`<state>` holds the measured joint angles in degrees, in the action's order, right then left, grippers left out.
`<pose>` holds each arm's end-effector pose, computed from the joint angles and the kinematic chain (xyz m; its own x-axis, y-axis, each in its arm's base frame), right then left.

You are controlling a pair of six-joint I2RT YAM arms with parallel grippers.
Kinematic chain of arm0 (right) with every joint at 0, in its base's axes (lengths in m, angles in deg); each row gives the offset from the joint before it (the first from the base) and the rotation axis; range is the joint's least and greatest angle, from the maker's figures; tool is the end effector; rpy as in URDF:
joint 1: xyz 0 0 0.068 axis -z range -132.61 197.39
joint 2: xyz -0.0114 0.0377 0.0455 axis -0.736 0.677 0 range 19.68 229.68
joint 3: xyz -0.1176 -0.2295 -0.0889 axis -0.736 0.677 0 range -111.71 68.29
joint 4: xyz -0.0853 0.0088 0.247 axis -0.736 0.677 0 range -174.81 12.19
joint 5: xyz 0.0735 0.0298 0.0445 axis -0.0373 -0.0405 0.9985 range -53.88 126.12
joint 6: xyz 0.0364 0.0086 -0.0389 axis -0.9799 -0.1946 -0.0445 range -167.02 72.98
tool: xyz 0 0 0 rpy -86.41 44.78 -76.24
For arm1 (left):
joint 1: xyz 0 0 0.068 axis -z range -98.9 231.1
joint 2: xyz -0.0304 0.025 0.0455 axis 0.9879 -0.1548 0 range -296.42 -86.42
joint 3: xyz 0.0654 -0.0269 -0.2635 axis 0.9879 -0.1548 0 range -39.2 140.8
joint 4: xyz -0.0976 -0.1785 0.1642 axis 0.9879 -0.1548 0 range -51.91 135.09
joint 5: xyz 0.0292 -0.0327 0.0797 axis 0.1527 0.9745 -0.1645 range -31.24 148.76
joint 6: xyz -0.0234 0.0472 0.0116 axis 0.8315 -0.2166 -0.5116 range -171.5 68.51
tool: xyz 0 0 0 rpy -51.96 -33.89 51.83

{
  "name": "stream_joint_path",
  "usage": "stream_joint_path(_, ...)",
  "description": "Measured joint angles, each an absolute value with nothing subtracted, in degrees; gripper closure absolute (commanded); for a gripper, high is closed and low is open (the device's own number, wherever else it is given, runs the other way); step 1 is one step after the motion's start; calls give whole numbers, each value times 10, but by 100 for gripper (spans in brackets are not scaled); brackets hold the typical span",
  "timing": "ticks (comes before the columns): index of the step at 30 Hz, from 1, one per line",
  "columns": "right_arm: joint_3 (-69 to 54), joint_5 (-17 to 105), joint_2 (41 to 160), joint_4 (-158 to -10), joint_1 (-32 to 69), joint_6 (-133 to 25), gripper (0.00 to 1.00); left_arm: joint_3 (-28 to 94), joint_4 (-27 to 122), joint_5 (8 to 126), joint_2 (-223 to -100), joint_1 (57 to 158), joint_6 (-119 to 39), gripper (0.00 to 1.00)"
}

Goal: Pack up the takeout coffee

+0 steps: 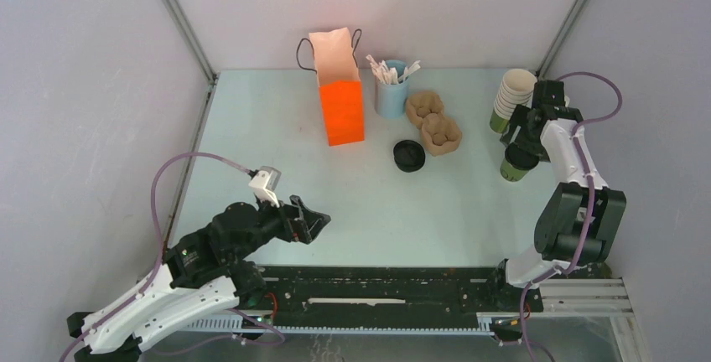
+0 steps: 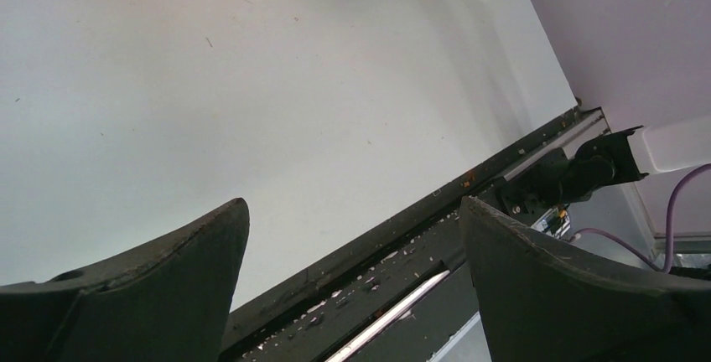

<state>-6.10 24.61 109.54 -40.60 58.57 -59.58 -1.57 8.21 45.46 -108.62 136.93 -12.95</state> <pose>0.3189 -0.0703 0.2758 -0.7639 0.3681 -0.5301 0.4659 0.8829 -0.0584 0.0612 -0.0756 0.2965 -0.5874 -0.2144 -0.7804 0.4078 0.7545 -0.5142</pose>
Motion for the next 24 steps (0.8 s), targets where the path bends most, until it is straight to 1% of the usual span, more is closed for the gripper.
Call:
stream_joint_path(5,-77,235,1074,-379,566,-595,0,1,58,443,-1095,1369,-135,0)
stream_joint_path(9,-131,205,1018,-352,503,-603,0,45,35,419,-1104,1369,-143,0)
stream_joint_path(12,-134,211,940,-370,367,-615,0,77,22,390,-1114,1369,-151,0)
stream_joint_path(16,-35,289,862,-437,163,-646,0,117,6,349,-1154,1368,-166,0)
stream_joint_path(18,28,295,858,-447,75,-664,0,138,1,335,-1183,1366,-176,0)
stream_joint_path(20,68,289,882,-448,10,-674,0,164,-2,327,-1221,1354,-189,0)
stream_joint_path(22,103,278,913,-448,-46,-683,0,191,2,329,-1262,1328,-201,0)
stream_joint_path(24,127,275,921,-449,-82,-687,0,212,14,339,-1298,1290,-208,0)
